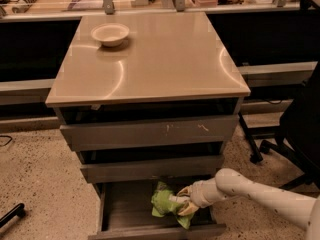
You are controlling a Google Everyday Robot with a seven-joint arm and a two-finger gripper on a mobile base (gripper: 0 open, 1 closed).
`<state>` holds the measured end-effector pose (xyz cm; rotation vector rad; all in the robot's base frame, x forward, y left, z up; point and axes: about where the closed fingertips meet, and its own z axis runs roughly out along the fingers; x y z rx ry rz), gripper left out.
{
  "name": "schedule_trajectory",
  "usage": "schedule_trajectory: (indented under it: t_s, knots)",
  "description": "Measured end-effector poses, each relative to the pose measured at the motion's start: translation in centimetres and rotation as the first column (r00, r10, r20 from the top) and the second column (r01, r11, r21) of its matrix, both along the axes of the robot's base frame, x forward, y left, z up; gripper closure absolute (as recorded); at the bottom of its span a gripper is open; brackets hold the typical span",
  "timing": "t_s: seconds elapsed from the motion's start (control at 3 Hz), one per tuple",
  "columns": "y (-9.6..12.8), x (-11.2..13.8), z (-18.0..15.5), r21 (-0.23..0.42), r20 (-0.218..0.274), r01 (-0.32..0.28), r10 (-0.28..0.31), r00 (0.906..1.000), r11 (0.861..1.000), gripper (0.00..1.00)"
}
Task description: Place green rice chip bag into bottom drawer
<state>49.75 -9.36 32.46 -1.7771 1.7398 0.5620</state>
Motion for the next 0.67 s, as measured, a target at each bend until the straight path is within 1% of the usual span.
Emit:
schedule_trajectory:
  t_s: [0.33, 0.67]
  knots:
    - [0.4, 1.3, -4.9, -0.003, 0.003, -0.002, 0.002, 1.0000, 1.000, 1.00]
    - [1.0, 2.6, -8.1, 0.006, 0.028, -0.002, 0.001, 0.9996, 1.000, 1.00]
